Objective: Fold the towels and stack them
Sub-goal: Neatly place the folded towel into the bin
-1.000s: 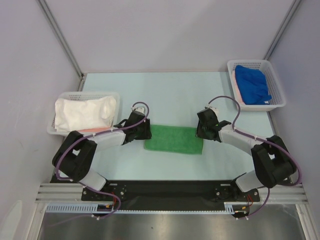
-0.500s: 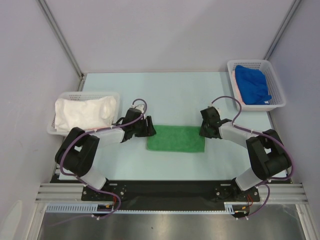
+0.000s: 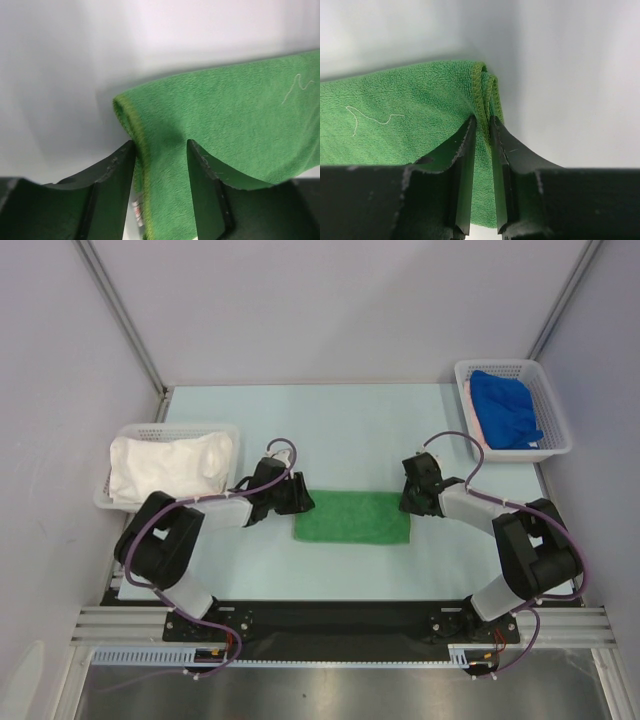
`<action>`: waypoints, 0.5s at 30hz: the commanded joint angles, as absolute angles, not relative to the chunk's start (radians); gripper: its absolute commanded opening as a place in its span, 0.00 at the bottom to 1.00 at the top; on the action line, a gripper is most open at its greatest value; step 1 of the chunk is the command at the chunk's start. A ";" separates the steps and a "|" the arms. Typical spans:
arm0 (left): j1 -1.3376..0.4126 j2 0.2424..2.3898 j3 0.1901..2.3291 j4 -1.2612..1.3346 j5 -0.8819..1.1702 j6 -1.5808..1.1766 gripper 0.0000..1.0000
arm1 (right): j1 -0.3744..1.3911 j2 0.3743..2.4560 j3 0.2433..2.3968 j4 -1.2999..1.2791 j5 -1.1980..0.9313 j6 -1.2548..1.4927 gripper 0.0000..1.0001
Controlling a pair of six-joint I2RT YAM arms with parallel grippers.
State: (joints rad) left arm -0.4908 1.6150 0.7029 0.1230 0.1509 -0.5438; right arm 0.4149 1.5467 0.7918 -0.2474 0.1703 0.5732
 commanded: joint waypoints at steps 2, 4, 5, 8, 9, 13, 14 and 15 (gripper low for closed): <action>-0.551 1.721 0.690 0.011 0.124 -0.575 0.51 | 0.407 1.537 0.798 -0.201 0.175 0.555 0.23; -0.560 1.742 0.701 0.012 0.118 -0.586 0.50 | 0.405 1.539 0.799 -0.201 0.170 0.554 0.23; -0.564 1.749 0.703 0.014 0.118 -0.591 0.49 | 0.405 1.534 0.801 -0.201 0.169 0.552 0.23; -0.574 1.756 0.713 0.011 0.103 -0.598 0.32 | 0.405 1.531 0.804 -0.198 0.166 0.551 0.26; -0.575 1.753 0.721 0.008 0.094 -0.598 0.28 | 0.406 1.529 0.807 -0.199 0.160 0.548 0.27; -0.575 1.738 0.773 -0.086 0.029 -0.562 0.00 | 0.405 1.506 0.811 -0.204 0.152 0.540 0.45; -0.575 1.733 0.791 -0.110 -0.006 -0.552 0.00 | 0.405 1.497 0.815 -0.212 0.150 0.541 0.56; -0.577 1.729 0.833 -0.167 -0.056 -0.540 0.00 | 0.405 1.479 0.819 -0.216 0.150 0.537 0.61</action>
State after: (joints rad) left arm -0.5686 1.6958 0.7952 0.0875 0.0868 -0.5957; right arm 0.4095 1.5406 0.7914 -0.2340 0.1558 0.5541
